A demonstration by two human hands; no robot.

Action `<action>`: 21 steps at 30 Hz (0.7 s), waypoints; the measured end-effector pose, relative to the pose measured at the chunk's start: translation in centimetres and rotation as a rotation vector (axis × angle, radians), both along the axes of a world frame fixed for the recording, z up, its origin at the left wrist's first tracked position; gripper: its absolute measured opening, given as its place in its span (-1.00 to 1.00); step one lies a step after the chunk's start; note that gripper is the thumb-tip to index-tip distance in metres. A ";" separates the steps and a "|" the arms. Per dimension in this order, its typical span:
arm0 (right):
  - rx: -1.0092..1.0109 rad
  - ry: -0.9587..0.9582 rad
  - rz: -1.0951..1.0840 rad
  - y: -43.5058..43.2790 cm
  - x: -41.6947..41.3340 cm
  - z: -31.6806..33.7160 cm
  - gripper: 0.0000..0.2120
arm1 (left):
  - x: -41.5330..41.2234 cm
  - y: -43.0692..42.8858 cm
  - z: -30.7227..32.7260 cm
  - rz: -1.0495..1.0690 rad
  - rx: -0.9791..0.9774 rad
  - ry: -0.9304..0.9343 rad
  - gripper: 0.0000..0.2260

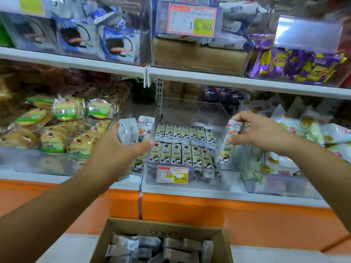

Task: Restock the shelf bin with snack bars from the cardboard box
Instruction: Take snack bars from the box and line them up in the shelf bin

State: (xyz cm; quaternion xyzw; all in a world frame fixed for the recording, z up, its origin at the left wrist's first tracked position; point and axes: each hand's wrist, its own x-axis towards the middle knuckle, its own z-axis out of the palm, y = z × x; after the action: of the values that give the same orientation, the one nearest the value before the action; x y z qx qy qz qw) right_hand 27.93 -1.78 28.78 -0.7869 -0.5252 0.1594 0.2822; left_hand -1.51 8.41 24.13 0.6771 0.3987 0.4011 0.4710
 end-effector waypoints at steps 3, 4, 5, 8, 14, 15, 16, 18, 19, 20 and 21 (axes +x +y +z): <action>-0.247 -0.282 0.078 2.7 1.1 0.1 -0.67 | -0.3 1.4 -0.8 0.034 0.010 0.031 -0.75; -0.315 -0.359 0.111 3.6 1.0 0.2 -0.68 | -0.4 1.8 -1.0 0.035 0.008 0.040 -0.75; -0.378 -0.392 0.134 4.6 0.8 0.2 -0.69 | -0.4 2.1 -1.3 0.032 -0.002 0.044 -0.74; -0.557 -0.279 0.155 6.7 0.4 -0.6 -0.77 | -0.2 2.8 -1.8 0.028 -0.033 0.063 -0.74; -0.645 -0.154 0.138 8.5 0.6 -1.5 -0.72 | 0.2 2.3 -2.0 0.036 -0.026 0.081 -0.74; -0.642 -0.112 0.131 8.5 0.8 -1.4 -0.70 | 0.2 2.2 -2.0 0.038 -0.019 0.081 -0.76; -0.637 -0.071 0.128 8.4 0.9 -1.2 -0.68 | 0.1 2.2 -2.0 0.035 -0.015 0.074 -0.77; -0.632 -0.034 0.136 8.1 1.3 -0.6 -0.67 | 0.0 2.1 -2.2 0.021 -0.012 0.067 -0.78; -0.635 -0.046 0.137 8.0 1.5 -0.3 -0.67 | 0.0 2.1 -2.2 0.014 -0.006 0.075 -0.78; -0.639 -0.073 0.135 8.0 1.5 -0.2 -0.68 | -0.1 2.2 -2.3 0.013 0.003 0.087 -0.78; -0.642 -0.108 0.130 8.0 1.5 -0.1 -0.69 | -0.1 2.2 -2.4 0.017 0.009 0.096 -0.77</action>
State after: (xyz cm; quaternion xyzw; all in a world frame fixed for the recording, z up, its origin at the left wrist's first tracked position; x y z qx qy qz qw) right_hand 29.47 6.25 28.66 -0.8077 -0.5117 0.2924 -0.0191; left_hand -1.62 10.63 21.78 0.6942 0.4248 0.3740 0.4448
